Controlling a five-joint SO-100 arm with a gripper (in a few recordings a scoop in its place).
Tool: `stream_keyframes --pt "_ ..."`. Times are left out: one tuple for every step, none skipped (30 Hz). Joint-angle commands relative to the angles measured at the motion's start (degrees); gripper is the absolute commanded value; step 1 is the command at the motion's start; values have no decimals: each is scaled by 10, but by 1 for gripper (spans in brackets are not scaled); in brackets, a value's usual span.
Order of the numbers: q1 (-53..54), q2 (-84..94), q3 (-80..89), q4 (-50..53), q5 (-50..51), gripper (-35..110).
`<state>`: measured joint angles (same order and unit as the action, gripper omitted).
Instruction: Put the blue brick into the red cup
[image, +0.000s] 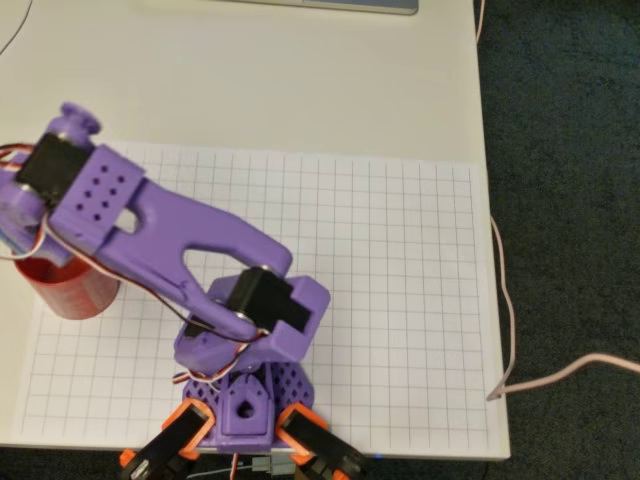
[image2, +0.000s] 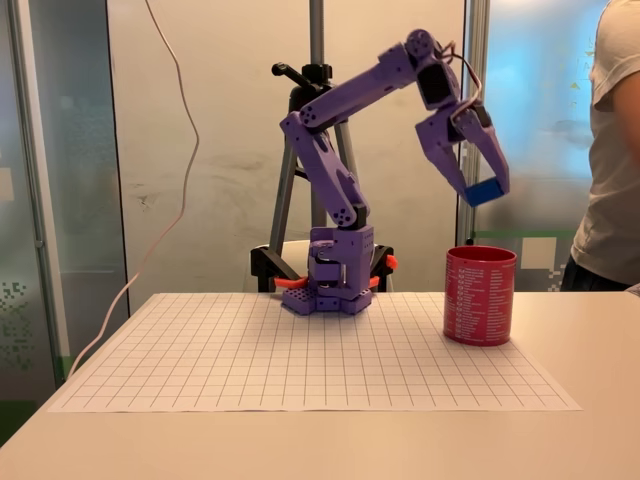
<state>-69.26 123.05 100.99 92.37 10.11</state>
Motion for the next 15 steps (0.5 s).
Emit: stream_keyframes --pt "-22 -1 12 -13 12 0" --pt "-24 -3 11 -13 11 0" --pt "-24 -4 9 -14 8 0" --pt "-21 -4 8 -17 4 0" --pt "-18 -4 8 -17 -4 0" --pt "-15 -4 8 -17 -9 0" --pt "-13 -1 9 -15 -17 0" --pt "-10 1 10 -14 -24 0" --pt "-6 2 10 -4 -21 11" --pt "-3 3 10 5 -19 29" --pt "4 5 10 6 -21 40" --pt "12 10 10 4 -23 46" --pt "20 15 10 4 -30 47" --pt "28 19 10 3 -33 47" --pt "34 25 12 3 -33 47"
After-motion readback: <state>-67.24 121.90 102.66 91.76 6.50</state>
